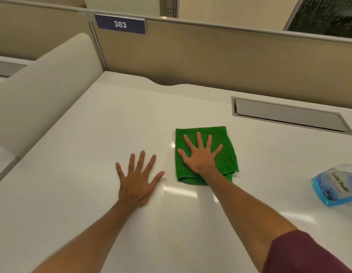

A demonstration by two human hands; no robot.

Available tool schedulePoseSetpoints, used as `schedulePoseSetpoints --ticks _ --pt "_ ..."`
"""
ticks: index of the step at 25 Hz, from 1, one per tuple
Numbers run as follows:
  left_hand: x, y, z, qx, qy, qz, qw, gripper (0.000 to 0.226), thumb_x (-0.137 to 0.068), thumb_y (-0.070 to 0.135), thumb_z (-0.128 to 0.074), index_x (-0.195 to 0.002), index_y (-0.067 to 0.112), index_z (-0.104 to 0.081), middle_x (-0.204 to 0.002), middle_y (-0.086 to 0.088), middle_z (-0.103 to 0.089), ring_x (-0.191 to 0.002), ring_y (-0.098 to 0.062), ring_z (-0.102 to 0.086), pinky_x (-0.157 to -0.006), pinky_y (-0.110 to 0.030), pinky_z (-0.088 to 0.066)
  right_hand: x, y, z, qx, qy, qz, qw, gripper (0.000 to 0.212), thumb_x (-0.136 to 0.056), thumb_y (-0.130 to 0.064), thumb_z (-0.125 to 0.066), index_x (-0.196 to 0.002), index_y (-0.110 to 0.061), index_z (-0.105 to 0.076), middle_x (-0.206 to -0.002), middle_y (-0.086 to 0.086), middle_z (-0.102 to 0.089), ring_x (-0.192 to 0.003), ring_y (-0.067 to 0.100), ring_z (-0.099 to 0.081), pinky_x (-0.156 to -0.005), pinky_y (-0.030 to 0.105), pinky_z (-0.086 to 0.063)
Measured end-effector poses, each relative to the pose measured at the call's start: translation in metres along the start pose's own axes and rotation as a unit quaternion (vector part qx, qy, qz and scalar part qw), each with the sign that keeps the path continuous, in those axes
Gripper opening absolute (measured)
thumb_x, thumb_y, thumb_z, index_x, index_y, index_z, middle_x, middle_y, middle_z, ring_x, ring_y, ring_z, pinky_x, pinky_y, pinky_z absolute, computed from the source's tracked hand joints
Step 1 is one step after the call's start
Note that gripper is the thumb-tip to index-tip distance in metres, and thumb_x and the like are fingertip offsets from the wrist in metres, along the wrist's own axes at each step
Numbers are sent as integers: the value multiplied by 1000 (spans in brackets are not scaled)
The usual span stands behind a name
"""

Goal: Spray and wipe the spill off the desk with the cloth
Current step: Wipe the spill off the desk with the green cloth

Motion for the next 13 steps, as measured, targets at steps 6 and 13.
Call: schedulePoseSetpoints --ticks 6,13 --pt "-3 -2 -4 14 -8 -7 1000 77 -80 76 13 -149 43 13 -164 7 7 -151 -23 9 -115 -65 6 71 -55 -18 15 17 57 998 74 -78 -82 -3 -146 -53 0 -164 2 1 -145 43 14 -100 75 21" --pt "-1 -3 -6 34 -21 -10 999 82 -83 76 6 -153 34 3 -164 4 2 -151 -25 5 -114 -64 6 177 -50 -31 28 59 85 994 70 -82 -81 -14 -146 -53 -7 -163 1 -10 -148 40 4 -105 73 14"
Point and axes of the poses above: each hand's wrist, its own x-axis away from the middle knuckle, its own z-axis out of the back of the hand, y = z × x, the point moved 8 cm from there along -x, towards the middle knuckle
